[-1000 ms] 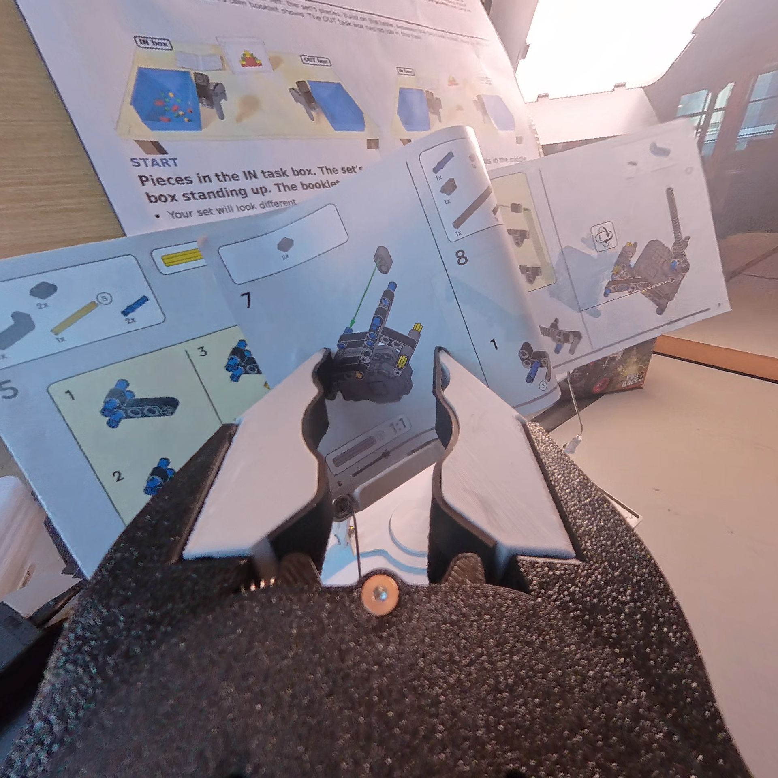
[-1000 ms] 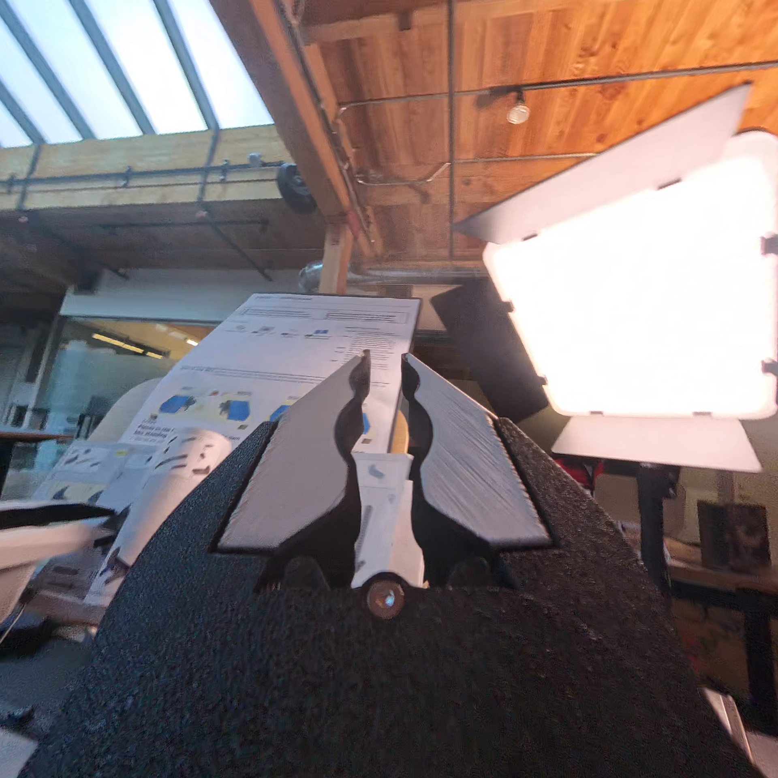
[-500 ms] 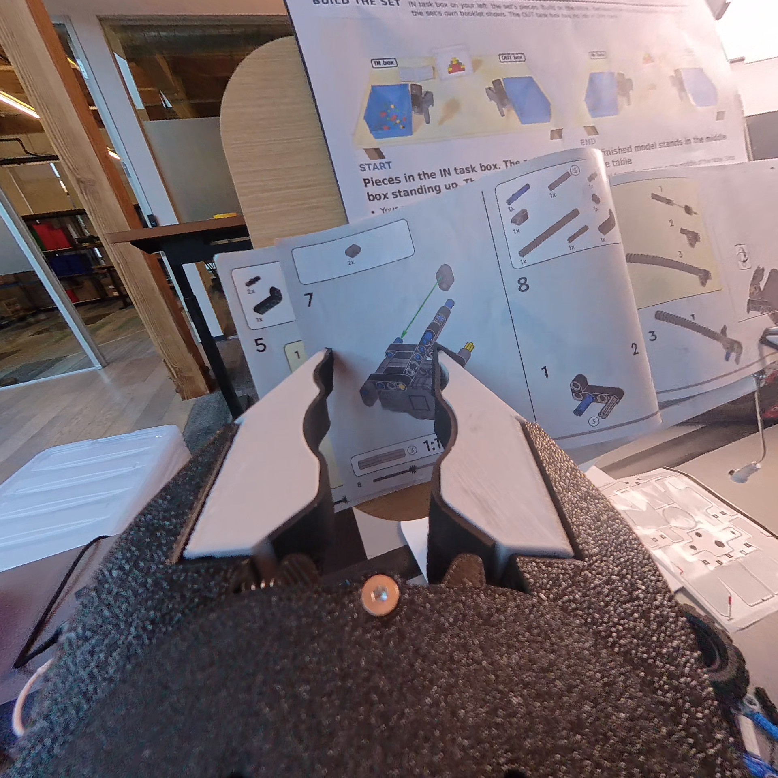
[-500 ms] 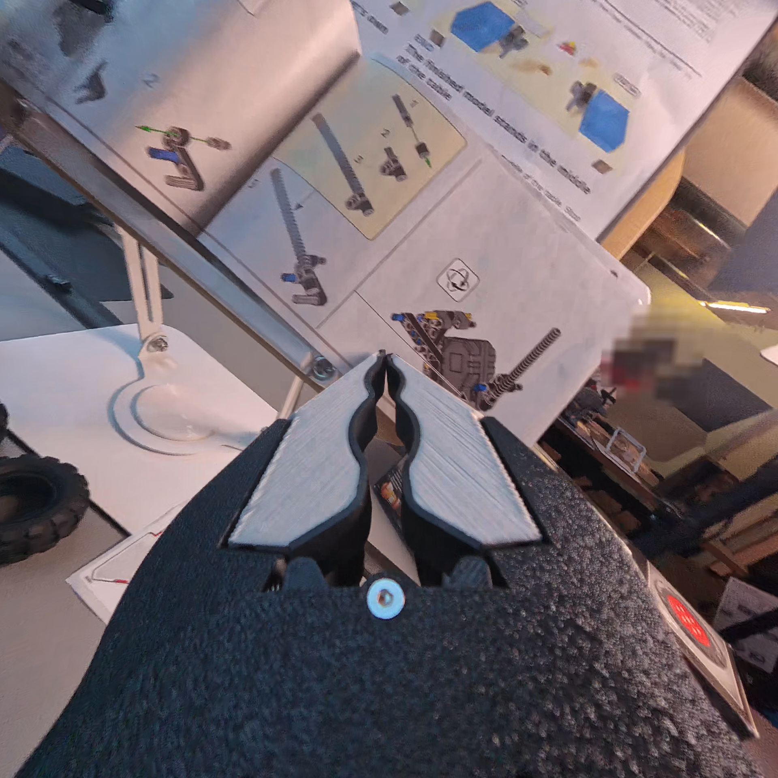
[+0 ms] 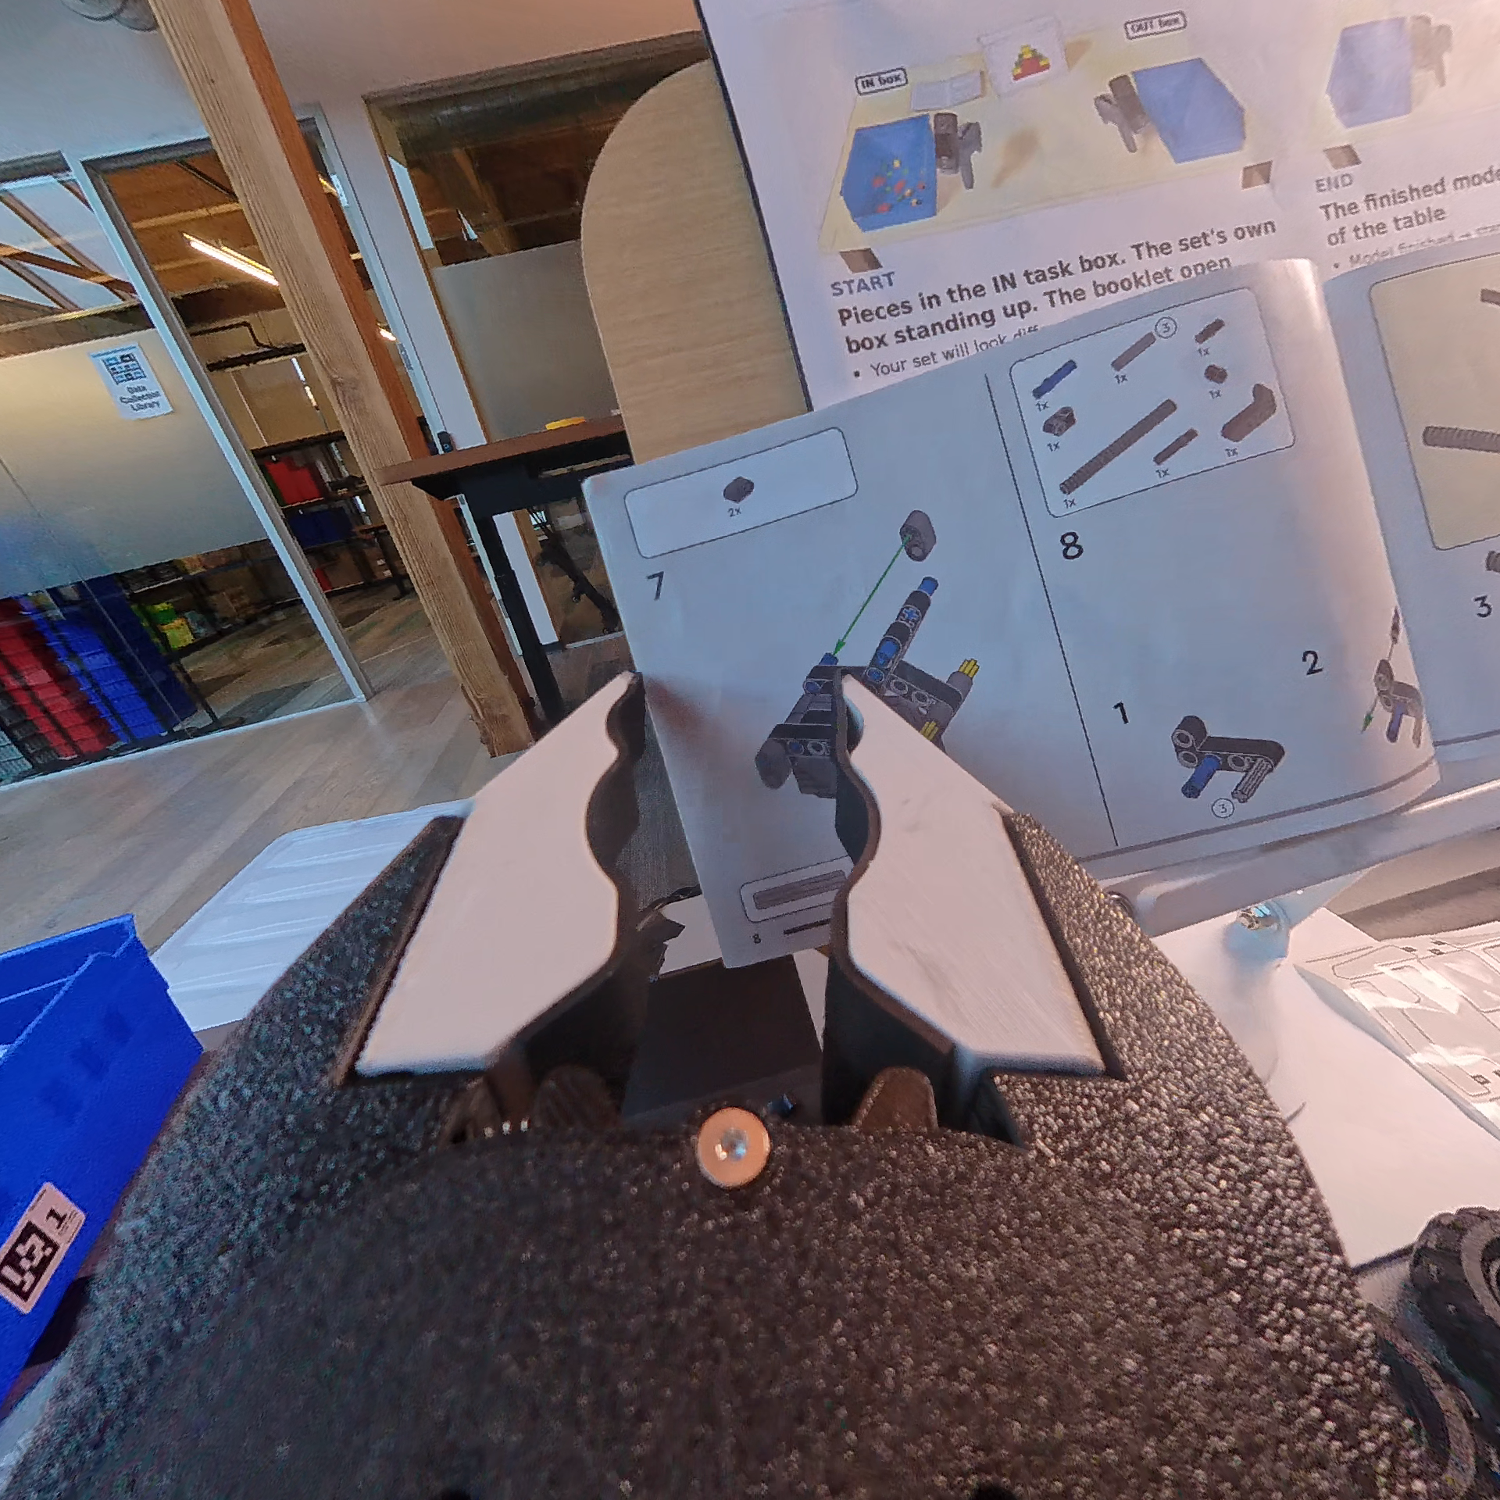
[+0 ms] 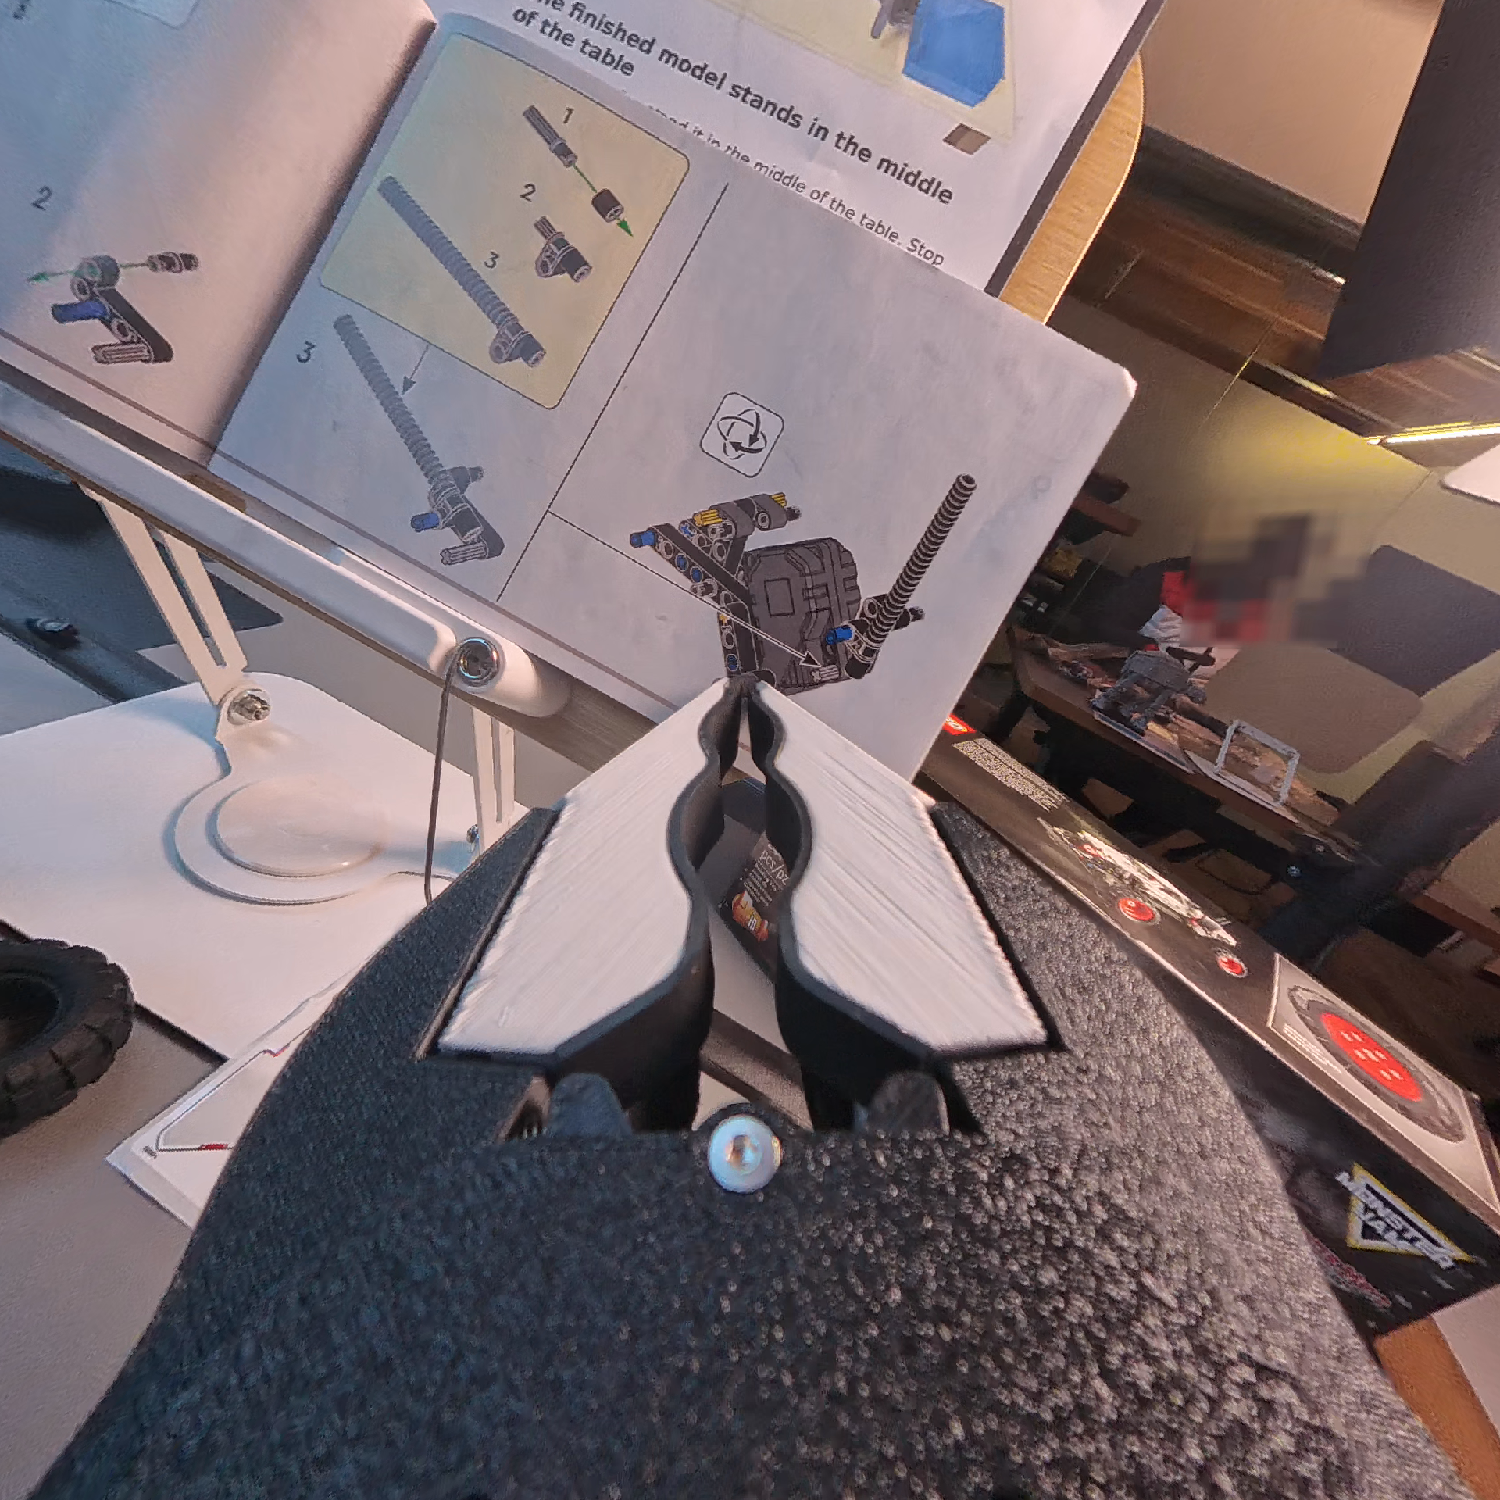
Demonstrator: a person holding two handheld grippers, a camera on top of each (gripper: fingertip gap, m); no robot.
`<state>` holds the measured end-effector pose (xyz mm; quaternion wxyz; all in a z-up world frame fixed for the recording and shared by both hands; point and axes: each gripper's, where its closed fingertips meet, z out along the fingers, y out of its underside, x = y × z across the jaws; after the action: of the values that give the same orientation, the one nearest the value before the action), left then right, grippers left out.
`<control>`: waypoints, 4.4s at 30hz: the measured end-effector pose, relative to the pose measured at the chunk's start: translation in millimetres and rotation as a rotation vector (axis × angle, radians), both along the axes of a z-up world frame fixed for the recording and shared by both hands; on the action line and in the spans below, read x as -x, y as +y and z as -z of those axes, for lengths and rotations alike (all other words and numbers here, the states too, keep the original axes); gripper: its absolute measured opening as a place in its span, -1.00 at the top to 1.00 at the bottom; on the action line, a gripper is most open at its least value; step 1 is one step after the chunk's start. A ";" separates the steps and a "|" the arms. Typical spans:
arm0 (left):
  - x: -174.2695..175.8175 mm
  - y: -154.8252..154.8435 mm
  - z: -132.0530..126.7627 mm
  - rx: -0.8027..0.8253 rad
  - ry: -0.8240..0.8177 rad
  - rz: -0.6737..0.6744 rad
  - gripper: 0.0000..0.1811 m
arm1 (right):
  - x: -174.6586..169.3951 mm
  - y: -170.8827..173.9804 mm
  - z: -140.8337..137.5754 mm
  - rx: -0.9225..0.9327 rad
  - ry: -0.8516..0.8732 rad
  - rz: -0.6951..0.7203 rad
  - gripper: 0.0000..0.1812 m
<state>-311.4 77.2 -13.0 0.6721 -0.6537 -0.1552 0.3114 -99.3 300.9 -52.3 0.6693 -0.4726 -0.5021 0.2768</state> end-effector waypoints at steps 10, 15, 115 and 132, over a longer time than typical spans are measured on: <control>-3.0 -9.3 -16.8 -0.074 -0.016 0.012 0.50 | -5.6 1.3 1.8 0.050 0.027 -0.026 0.98; -10.8 -11.9 -28.5 -0.102 0.003 0.023 0.50 | -7.5 1.5 1.7 0.044 0.028 -0.023 0.98; -155.2 20.2 9.5 0.093 -0.025 0.574 0.51 | 36.1 -80.1 10.1 0.140 0.032 -0.172 0.81; -314.9 -87.8 125.9 0.483 -0.273 1.109 0.40 | -148.4 -228.4 81.5 0.095 -0.445 -0.815 0.72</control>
<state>3.4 -10.6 -139.0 0.5409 -0.8047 0.1978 -0.1441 49.1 72.5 -133.8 0.3595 -0.3149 -0.7649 0.4318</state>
